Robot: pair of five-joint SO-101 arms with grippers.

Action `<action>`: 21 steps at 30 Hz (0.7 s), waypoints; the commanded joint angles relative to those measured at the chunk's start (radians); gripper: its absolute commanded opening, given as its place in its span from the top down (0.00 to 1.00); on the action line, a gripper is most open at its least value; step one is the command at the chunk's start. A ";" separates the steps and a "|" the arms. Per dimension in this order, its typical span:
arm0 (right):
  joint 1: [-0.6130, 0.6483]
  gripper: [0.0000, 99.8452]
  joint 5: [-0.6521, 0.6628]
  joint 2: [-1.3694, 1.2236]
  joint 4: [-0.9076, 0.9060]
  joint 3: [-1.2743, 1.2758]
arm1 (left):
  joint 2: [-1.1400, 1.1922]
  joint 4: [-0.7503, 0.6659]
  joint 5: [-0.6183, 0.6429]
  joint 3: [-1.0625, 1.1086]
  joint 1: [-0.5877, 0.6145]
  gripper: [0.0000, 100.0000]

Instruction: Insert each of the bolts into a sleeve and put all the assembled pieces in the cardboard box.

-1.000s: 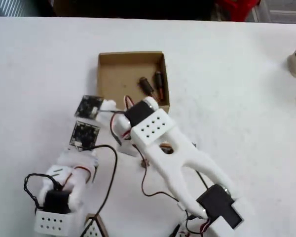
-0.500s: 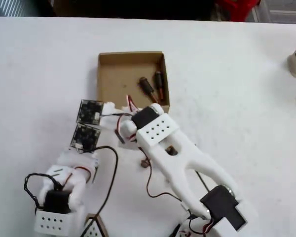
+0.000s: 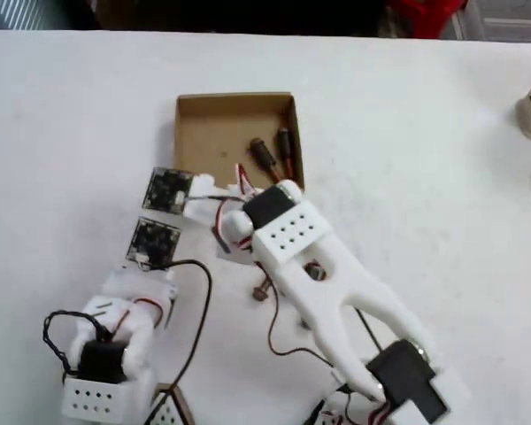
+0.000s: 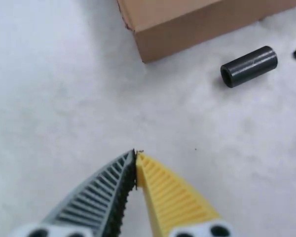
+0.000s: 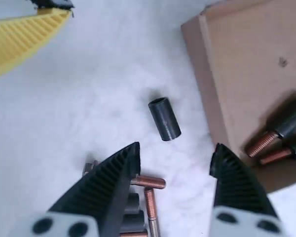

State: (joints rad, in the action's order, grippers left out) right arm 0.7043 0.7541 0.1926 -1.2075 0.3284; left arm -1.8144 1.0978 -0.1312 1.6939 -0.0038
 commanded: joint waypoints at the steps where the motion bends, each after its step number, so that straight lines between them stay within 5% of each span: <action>1: -0.012 0.78 -0.072 0.117 -0.090 -0.095 | -0.010 -0.014 -0.008 -0.002 0.008 0.98; 9: -0.021 0.78 -0.103 0.136 -0.131 -0.087 | -0.010 -0.008 -0.008 0.000 0.045 0.98; 21: -0.024 0.78 -0.006 -0.094 -0.028 -0.066 | -0.010 -0.064 0.003 0.000 0.415 0.98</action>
State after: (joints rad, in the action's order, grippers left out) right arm 0.6920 0.7250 0.1250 -1.2812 0.2746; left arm -1.8144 1.0641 -0.1312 1.6939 0.3122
